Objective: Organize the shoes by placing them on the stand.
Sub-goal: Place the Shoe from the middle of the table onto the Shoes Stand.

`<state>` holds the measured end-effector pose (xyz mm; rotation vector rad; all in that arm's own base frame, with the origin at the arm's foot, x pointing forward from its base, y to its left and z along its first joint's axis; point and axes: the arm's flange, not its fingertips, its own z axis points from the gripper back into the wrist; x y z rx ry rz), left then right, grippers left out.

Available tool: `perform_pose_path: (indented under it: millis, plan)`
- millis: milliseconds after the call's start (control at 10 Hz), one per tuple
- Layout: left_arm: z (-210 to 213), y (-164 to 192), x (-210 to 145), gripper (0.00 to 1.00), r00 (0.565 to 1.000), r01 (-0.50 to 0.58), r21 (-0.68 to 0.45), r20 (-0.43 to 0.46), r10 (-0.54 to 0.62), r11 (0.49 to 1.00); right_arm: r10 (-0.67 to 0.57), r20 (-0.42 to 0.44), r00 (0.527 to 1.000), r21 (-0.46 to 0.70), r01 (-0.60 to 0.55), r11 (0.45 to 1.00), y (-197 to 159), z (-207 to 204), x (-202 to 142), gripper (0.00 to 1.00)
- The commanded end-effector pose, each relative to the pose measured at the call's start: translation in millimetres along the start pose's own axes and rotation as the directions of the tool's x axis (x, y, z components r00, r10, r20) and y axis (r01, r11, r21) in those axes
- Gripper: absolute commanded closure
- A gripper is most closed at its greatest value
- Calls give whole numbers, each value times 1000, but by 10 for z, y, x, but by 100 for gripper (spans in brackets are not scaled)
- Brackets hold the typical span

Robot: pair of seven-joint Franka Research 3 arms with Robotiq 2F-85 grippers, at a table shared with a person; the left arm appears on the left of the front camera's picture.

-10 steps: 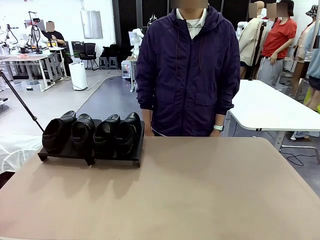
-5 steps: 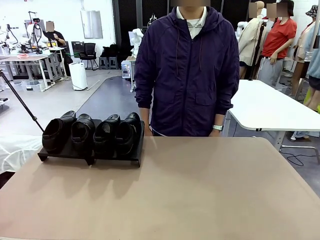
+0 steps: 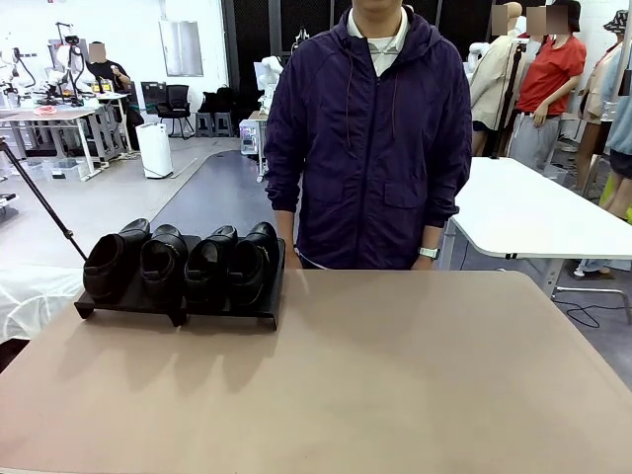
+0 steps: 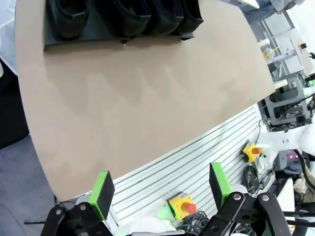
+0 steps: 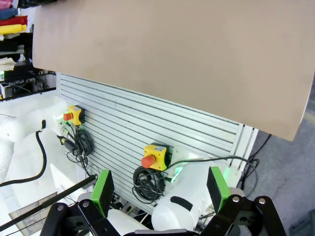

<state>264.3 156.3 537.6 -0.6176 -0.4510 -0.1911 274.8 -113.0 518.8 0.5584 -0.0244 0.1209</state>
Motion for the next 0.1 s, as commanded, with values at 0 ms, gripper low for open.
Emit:
perform_pose_path:
  millis: [0]
  plan:
    - [24,24,-16,0,1000,9,4,-6,-9,1000,1,0,1000,5,-1,1000,10,23,3,0]
